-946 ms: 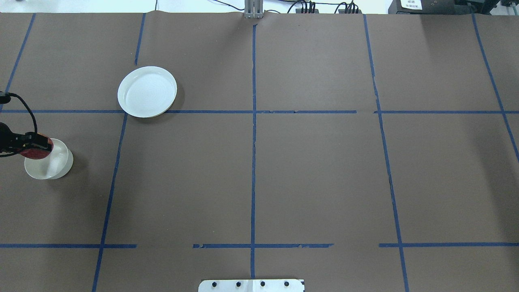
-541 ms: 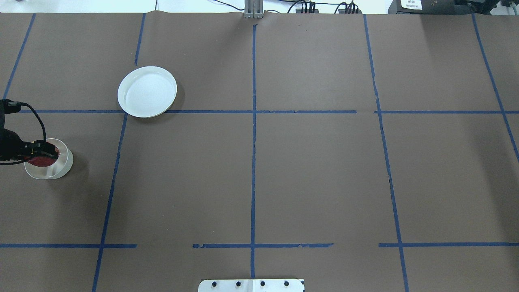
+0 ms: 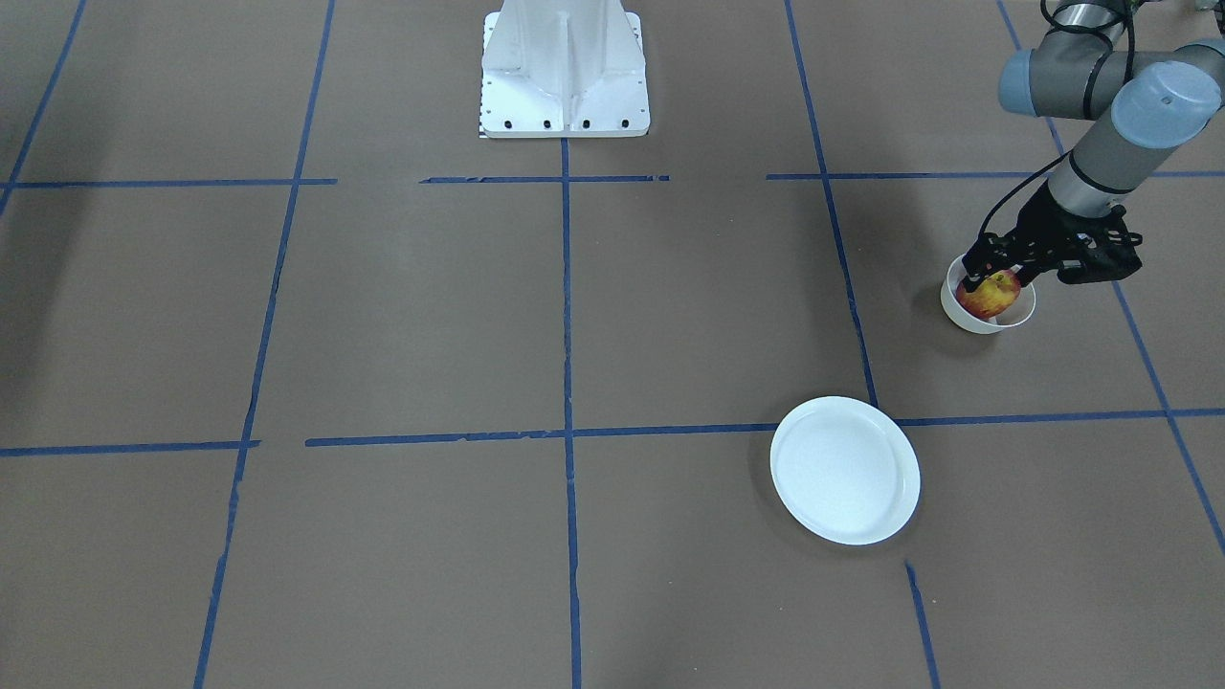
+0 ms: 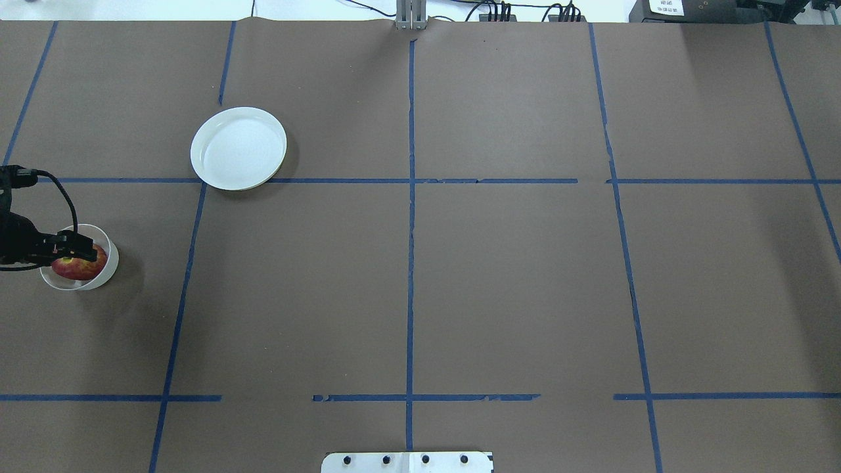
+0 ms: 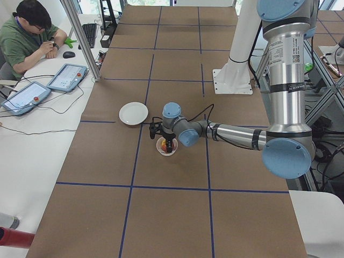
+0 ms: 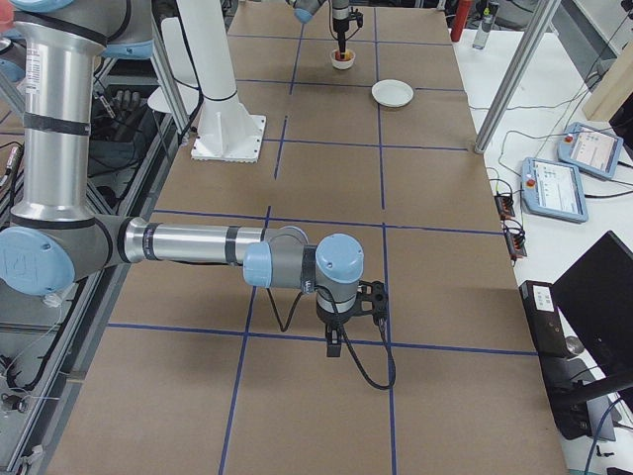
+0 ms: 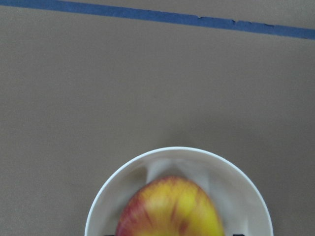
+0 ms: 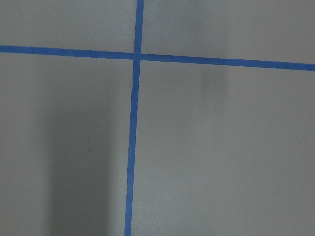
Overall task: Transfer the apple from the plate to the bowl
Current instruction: 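Lower the apple into the white bowl with the left gripper, then open the left gripper and raise it away from the bowl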
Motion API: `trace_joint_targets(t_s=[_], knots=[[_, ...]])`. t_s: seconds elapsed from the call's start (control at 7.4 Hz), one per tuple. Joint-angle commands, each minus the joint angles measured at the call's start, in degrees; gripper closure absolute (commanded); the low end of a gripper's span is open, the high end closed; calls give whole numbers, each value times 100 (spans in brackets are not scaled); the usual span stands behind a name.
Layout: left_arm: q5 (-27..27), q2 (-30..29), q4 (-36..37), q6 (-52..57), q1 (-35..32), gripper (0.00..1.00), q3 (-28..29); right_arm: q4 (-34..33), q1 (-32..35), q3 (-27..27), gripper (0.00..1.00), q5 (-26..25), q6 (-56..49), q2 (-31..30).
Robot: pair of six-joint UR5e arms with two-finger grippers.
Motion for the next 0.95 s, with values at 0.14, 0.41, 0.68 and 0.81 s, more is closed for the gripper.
trace_joint_targets(t_s=[0.14, 0.41, 0.68, 0.81], knots=[[-87, 9, 35, 52, -60, 1, -124, 0, 0, 0, 0, 0, 0, 0], [-463, 192, 53, 175, -296, 1, -449, 0, 0, 0, 0, 0, 0, 0], [-501, 386, 175, 1643, -1260, 1, -442, 0, 0, 0, 0, 0, 0, 0], [-605, 474, 742, 2766, -1743, 1, -442, 0, 0, 0, 0, 0, 0, 0]])
